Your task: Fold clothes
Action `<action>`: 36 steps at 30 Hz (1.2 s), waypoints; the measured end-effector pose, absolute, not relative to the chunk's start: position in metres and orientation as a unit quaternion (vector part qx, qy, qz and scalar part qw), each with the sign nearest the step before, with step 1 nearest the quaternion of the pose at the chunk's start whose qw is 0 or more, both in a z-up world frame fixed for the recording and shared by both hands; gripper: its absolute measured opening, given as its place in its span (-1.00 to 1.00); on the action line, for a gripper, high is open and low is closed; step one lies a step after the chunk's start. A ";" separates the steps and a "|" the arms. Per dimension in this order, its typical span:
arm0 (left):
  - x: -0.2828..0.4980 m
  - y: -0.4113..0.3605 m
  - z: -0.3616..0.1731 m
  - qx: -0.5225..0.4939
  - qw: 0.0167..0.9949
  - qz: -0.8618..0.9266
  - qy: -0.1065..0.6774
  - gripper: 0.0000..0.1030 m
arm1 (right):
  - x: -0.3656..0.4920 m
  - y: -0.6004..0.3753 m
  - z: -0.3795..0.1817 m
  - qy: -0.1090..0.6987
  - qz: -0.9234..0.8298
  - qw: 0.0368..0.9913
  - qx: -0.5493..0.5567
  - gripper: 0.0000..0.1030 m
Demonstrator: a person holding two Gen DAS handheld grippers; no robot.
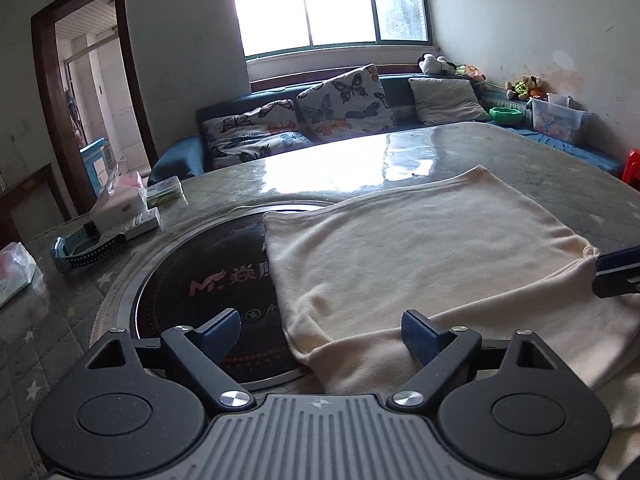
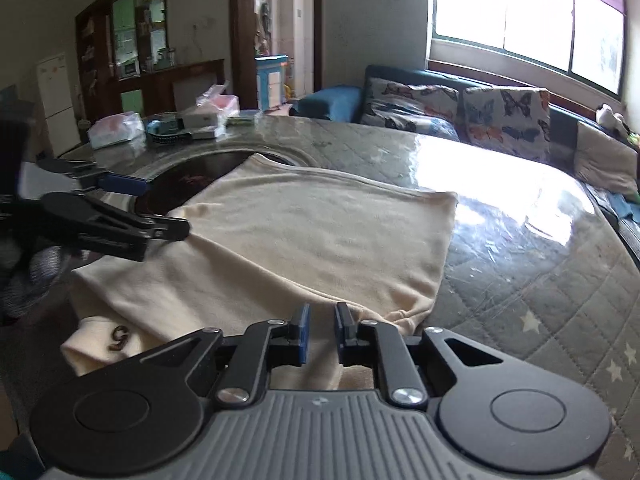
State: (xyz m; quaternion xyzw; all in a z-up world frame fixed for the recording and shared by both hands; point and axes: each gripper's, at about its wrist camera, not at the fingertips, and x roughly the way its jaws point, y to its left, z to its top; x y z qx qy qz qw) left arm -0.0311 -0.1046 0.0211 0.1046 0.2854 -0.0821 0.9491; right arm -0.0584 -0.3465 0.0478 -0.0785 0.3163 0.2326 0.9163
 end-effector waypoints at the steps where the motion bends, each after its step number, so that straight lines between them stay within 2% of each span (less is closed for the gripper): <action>1: -0.033 -0.104 0.019 0.109 0.949 -0.084 0.284 0.76 | -0.061 -0.346 0.047 0.316 0.237 0.915 -0.082 -0.49; 2: -0.035 -0.103 0.017 0.112 0.949 -0.086 0.281 0.76 | -0.064 -0.345 0.047 0.316 0.241 0.913 -0.086 -0.44; 9: -0.055 -0.095 0.025 0.113 0.956 -0.085 0.256 0.76 | -0.082 -0.341 0.043 0.311 0.256 0.907 -0.123 -0.41; 11: -0.058 -0.092 0.024 0.117 0.956 -0.078 0.257 0.76 | -0.087 -0.343 0.045 0.307 0.263 0.907 -0.119 -0.34; 16: -0.059 -0.080 0.017 0.111 0.953 -0.054 0.277 0.78 | -0.088 -0.345 0.040 0.314 0.262 0.905 -0.116 -0.34; 19: -0.067 -0.075 0.024 0.109 0.957 -0.054 0.263 0.76 | -0.090 -0.343 0.047 0.305 0.263 0.908 -0.117 -0.34; 29: -0.077 -0.072 0.020 0.161 0.949 -0.051 0.264 0.76 | -0.090 -0.340 0.043 0.312 0.265 0.906 -0.111 -0.34; 36: -0.128 -0.083 0.024 0.224 0.936 -0.135 0.233 0.76 | -0.093 -0.341 0.040 0.318 0.265 0.903 -0.112 -0.32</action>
